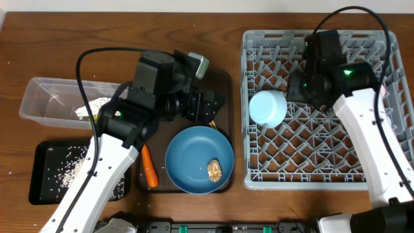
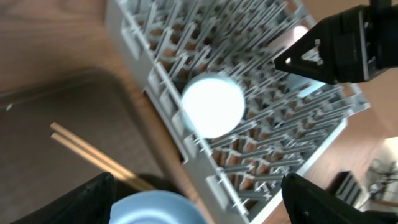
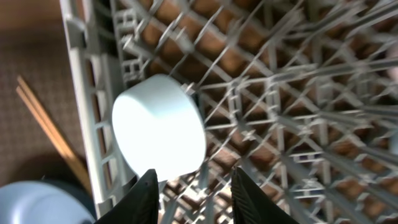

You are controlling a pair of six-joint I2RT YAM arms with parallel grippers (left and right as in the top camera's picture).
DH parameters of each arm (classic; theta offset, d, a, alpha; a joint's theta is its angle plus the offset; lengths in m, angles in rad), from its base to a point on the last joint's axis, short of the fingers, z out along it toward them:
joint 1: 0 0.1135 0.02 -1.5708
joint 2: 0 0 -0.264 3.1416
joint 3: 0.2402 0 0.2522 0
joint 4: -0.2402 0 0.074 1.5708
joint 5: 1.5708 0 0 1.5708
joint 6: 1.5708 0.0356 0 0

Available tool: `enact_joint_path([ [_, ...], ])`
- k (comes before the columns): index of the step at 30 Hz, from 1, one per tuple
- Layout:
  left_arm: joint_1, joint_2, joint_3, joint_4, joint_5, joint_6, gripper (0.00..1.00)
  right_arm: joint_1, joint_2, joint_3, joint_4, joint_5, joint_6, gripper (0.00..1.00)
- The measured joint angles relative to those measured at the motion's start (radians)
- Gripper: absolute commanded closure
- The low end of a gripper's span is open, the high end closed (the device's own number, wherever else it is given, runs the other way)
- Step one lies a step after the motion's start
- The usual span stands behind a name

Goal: Sort waste into correct bins and load items into the dishwasher rack

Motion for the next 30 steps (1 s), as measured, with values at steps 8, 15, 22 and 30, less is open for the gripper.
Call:
enact_joint_path([
  [8,0.1,-0.009,0.0,-0.207,-0.18,0.006,0.14,0.0,0.0,-0.004,0.073,-0.17,-0.059,0.57],
  [15,0.218,-0.01,0.0,-0.391,-0.235,0.005,0.13,0.062,-0.02,-0.005,0.116,-0.376,-0.187,0.55],
  [22,0.226,0.028,-0.003,-0.461,-0.24,0.005,0.14,0.289,-0.018,-0.005,0.114,-0.323,-0.254,0.59],
  [30,0.226,0.035,-0.008,-0.509,-0.242,0.005,0.13,0.386,0.058,-0.005,0.15,-0.229,-0.24,0.59],
])
